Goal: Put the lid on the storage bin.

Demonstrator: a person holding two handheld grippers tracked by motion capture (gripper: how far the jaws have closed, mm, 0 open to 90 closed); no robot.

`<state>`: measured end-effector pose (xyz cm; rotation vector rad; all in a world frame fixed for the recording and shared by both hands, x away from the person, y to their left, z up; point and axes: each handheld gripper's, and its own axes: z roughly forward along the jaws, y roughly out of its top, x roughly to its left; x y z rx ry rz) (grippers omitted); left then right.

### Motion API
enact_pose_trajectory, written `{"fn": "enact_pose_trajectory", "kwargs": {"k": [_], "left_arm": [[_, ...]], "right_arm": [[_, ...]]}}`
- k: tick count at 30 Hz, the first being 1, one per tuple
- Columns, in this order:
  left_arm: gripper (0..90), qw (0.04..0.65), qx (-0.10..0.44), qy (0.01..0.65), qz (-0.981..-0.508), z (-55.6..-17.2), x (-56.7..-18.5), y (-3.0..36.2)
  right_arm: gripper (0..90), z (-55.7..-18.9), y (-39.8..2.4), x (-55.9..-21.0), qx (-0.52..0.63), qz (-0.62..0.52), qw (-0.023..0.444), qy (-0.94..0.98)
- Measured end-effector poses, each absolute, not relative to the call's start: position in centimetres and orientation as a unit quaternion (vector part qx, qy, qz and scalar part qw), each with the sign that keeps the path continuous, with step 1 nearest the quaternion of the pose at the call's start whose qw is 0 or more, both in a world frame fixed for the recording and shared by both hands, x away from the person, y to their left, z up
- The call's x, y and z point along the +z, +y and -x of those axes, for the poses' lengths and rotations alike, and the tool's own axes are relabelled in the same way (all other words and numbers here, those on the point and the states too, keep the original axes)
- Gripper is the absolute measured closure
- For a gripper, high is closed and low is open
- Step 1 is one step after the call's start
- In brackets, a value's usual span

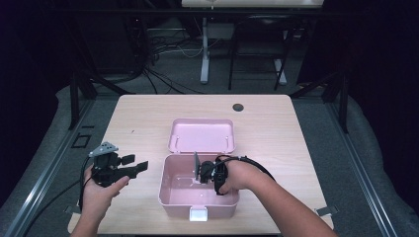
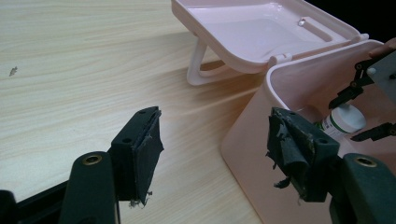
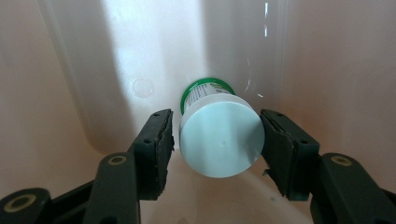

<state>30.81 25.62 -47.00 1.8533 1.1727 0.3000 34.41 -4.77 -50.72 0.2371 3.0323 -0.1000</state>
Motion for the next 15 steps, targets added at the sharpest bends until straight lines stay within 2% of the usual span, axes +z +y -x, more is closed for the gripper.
{"fn": "enact_pose_trajectory", "kwargs": {"k": [15], "left_arm": [[34.6, 0.447, 0.12, 0.474, -0.749, -30.8, -47.0, 25.6]], "right_arm": [[45.8, -34.4, -5.0, -48.6, -0.004, -0.091, 0.053, 0.994]]}}
